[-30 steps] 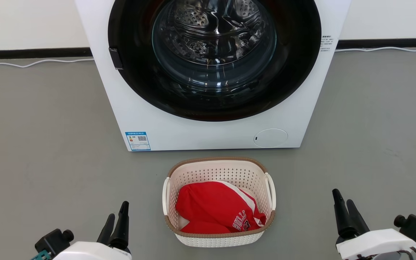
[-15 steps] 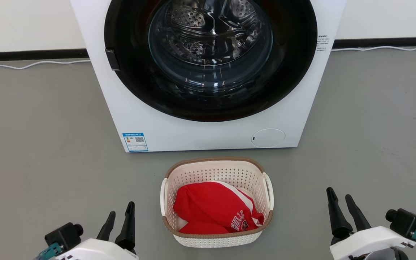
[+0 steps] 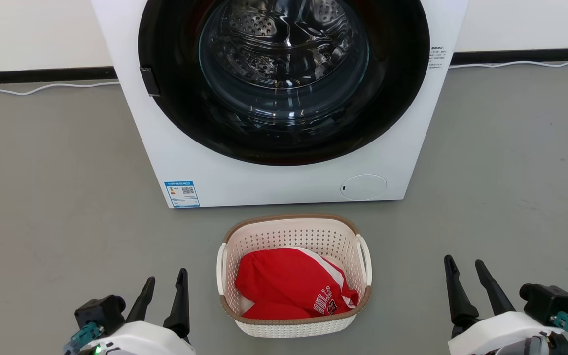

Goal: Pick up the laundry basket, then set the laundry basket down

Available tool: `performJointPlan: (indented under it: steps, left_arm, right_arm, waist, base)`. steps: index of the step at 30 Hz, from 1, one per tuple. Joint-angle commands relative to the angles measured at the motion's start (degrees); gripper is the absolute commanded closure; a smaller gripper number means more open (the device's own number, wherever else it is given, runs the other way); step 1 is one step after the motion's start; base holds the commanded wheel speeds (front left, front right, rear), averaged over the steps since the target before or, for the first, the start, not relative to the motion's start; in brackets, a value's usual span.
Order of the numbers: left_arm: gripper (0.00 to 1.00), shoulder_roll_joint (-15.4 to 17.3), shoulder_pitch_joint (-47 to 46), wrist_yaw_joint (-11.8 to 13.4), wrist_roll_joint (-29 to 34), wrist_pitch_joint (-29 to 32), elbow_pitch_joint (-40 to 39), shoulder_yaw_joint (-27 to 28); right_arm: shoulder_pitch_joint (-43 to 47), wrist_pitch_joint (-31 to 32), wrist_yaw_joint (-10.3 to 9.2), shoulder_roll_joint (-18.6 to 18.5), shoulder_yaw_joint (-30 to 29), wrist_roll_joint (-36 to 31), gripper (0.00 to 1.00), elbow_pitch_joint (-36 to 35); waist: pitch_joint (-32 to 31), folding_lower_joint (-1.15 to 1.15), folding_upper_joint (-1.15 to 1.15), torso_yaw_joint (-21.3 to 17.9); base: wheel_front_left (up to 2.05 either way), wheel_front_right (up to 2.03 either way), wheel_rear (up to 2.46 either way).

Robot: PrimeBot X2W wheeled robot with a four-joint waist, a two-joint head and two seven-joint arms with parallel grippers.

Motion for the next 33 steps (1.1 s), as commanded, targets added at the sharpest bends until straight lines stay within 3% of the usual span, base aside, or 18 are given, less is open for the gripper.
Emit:
performJointPlan:
  steps: [1, 33]
  left_arm:
    - [0.00, 0.6, -2.6, 0.5, 1.5, -0.7, -1.8, 0.9]
    - [0.00, 1.8, -3.0, 2.8, 24.2, -7.1, -3.6, -1.9]
  right_arm:
    - [-2.4, -1.2, 0.56, -0.7, 1.2, -1.7, 0.00, -1.5]
    - [-3.3, -7.5, 0.81, -1.9, 2.9, -25.6, 0.00, -2.3]
  waist:
    - [0.0, 0.00, 0.00, 0.0]
    - [0.5, 0.00, 0.00, -1.2]
  base:
    - [0.00, 0.00, 0.00]
    - [0.00, 0.00, 0.00]
